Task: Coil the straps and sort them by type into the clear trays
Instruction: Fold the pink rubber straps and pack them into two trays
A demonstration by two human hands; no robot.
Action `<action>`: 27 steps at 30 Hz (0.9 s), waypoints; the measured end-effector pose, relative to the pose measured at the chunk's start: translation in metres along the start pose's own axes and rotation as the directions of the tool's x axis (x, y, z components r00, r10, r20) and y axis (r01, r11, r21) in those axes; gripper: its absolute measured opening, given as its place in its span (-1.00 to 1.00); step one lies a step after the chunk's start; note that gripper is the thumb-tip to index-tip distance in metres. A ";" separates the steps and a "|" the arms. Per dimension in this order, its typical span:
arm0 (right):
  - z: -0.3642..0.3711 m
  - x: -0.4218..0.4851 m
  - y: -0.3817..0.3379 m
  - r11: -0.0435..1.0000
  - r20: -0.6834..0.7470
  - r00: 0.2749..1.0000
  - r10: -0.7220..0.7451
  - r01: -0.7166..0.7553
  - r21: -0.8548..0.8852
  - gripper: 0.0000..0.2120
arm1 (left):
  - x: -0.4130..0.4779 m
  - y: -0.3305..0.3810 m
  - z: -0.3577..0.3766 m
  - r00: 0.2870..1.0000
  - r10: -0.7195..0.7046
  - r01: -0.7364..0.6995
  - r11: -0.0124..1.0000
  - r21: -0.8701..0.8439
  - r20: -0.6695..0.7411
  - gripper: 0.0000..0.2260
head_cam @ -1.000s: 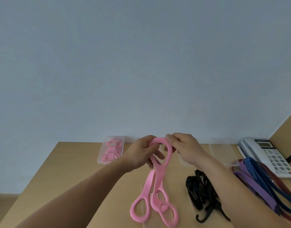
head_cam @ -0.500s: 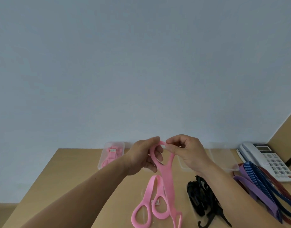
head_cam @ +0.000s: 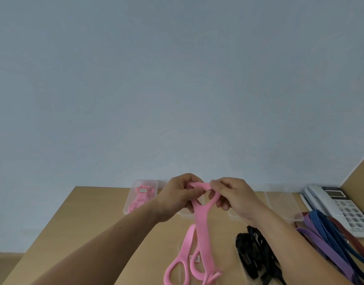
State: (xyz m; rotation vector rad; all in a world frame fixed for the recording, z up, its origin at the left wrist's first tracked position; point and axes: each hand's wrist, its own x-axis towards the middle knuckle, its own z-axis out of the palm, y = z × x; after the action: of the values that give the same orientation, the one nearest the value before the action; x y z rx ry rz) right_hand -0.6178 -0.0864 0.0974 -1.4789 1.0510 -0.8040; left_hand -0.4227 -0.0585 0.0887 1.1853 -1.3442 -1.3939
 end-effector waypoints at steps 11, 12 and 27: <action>0.008 -0.003 0.013 0.897 -0.144 0.937 -0.319 0.249 -0.366 -0.81 | 0.003 0.008 -0.003 0.914 -0.357 0.392 0.901 -0.186 0.194 -0.60; 0.008 -0.003 0.014 0.874 -0.151 0.923 -0.354 0.269 -0.404 -0.77 | 0.004 0.007 -0.003 0.911 -0.370 0.400 0.899 -0.175 0.184 -0.64; 0.009 -0.001 0.020 0.983 -0.094 0.983 -0.156 0.145 -0.108 -0.91 | 0.007 0.000 0.003 0.984 -0.175 0.170 0.975 -0.143 -0.022 -0.88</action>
State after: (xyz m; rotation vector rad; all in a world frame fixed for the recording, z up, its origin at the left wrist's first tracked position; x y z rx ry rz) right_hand -0.6135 -0.0822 0.0760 -1.6324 1.0783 -0.9539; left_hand -0.4267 -0.0644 0.0877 1.2494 -1.1204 -1.5567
